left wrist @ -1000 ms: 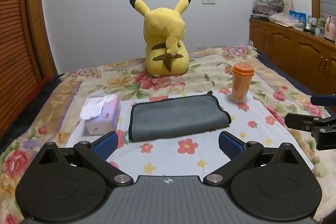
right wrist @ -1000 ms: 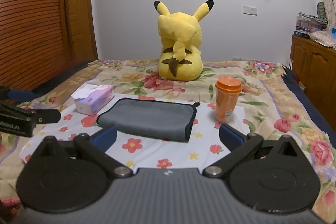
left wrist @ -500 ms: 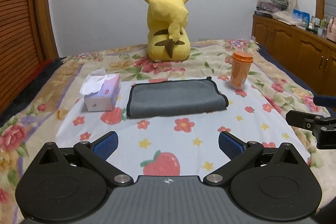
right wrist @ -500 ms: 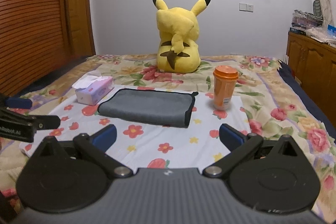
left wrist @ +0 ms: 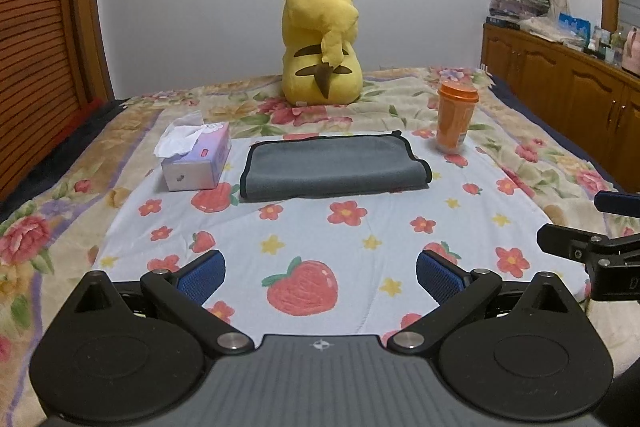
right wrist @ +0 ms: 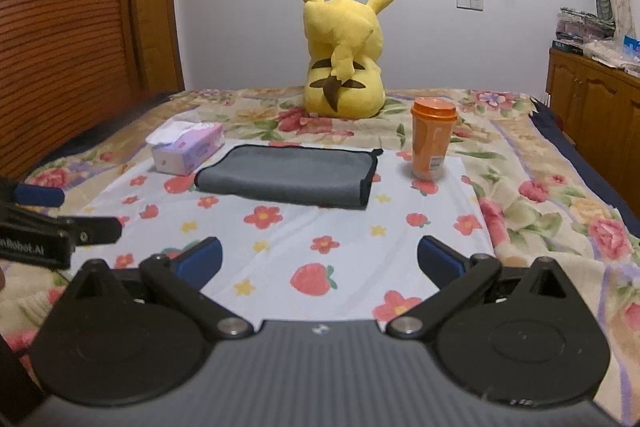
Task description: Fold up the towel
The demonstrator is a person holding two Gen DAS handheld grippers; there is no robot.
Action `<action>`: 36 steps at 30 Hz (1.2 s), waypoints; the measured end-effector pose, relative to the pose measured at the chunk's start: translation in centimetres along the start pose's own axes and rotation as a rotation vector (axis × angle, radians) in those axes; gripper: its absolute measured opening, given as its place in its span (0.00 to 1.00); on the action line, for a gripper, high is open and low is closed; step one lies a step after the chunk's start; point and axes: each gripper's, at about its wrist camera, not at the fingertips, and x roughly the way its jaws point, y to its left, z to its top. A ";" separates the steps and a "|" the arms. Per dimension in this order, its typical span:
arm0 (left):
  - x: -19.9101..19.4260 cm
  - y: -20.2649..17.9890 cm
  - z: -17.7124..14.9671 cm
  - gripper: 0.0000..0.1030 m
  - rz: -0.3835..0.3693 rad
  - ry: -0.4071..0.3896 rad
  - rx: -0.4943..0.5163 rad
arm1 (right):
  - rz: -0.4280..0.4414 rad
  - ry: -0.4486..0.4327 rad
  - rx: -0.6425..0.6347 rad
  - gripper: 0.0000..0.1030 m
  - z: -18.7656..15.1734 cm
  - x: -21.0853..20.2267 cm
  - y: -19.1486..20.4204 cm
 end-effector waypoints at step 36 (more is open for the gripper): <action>-2.6 0.1 -0.1 1.00 0.037 -0.191 0.017 | -0.048 -0.100 0.002 1.00 -0.6 -1.2 -0.4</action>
